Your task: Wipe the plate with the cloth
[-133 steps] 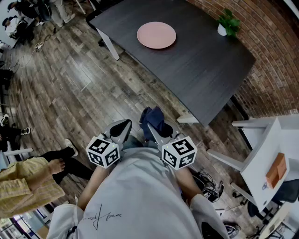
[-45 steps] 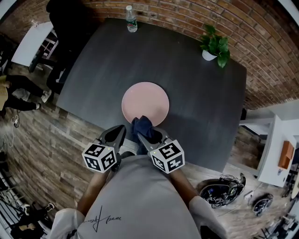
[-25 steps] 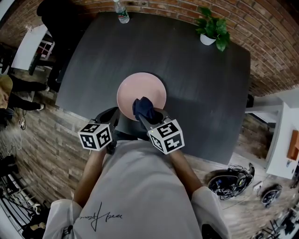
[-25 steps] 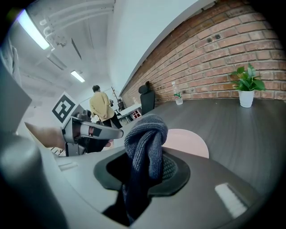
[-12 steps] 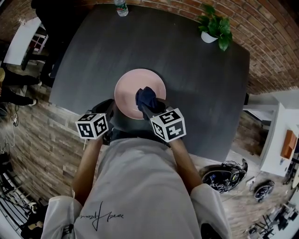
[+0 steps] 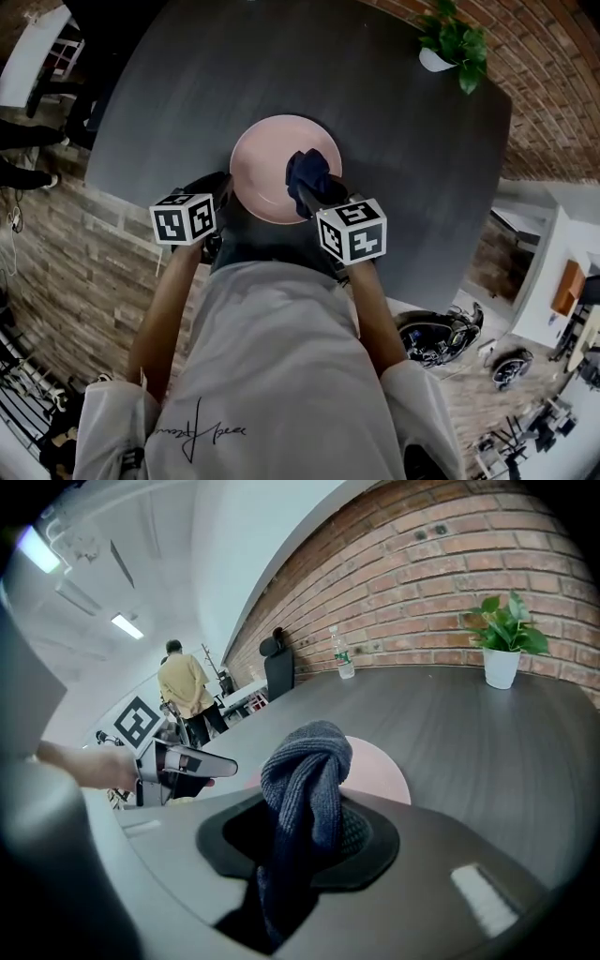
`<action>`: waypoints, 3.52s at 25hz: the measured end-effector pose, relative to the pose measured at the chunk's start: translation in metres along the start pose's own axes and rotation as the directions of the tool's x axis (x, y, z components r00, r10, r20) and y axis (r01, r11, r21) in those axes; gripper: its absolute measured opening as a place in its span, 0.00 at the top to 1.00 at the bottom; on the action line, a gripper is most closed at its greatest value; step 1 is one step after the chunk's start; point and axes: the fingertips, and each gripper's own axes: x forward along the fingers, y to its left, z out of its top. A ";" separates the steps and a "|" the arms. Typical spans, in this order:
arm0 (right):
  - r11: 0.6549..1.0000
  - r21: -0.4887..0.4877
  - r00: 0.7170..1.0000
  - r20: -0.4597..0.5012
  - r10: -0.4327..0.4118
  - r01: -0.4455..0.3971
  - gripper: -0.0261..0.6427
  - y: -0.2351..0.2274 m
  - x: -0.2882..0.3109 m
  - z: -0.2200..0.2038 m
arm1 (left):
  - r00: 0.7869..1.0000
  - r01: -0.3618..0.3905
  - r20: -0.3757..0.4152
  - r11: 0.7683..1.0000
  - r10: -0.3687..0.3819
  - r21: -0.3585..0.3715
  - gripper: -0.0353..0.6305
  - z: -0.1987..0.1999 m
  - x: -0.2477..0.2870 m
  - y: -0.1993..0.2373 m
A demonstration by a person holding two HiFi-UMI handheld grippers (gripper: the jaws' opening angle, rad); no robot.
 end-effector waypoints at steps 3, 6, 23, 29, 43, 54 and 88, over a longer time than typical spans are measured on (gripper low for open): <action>0.999 -0.002 0.999 0.000 -0.040 0.040 0.80 -0.009 0.009 0.001 | 1.000 0.015 -0.023 1.000 -0.016 -0.023 0.83 -0.007 0.010 0.007; 0.997 -0.029 0.997 -0.034 -0.068 0.067 0.80 -0.017 0.020 -0.004 | 0.999 0.029 -0.022 0.998 -0.030 -0.063 0.83 -0.010 0.019 0.012; 0.985 -0.019 0.977 -0.125 -0.174 0.173 0.79 -0.057 0.057 0.001 | 0.983 0.127 -0.114 0.984 -0.141 -0.126 0.86 -0.021 0.045 0.019; 0.970 -0.091 0.958 -0.164 -0.237 0.225 0.80 -0.072 0.066 0.000 | 0.984 0.138 -0.096 0.981 -0.152 -0.137 0.86 -0.015 0.047 0.020; 0.928 -0.229 0.895 -0.278 -0.350 0.292 0.82 -0.081 0.087 -0.007 | 0.985 0.142 -0.076 0.982 -0.152 -0.127 0.87 -0.013 0.049 0.019; 0.925 -0.282 0.889 -0.310 -0.337 0.252 0.82 -0.076 0.100 0.002 | 0.986 0.136 -0.086 0.986 -0.144 -0.094 0.87 -0.014 0.049 0.018; 0.929 -0.323 0.918 -0.284 -0.277 0.181 0.82 -0.047 0.131 0.014 | 0.981 0.166 -0.085 0.983 -0.172 -0.075 0.83 -0.013 0.051 0.018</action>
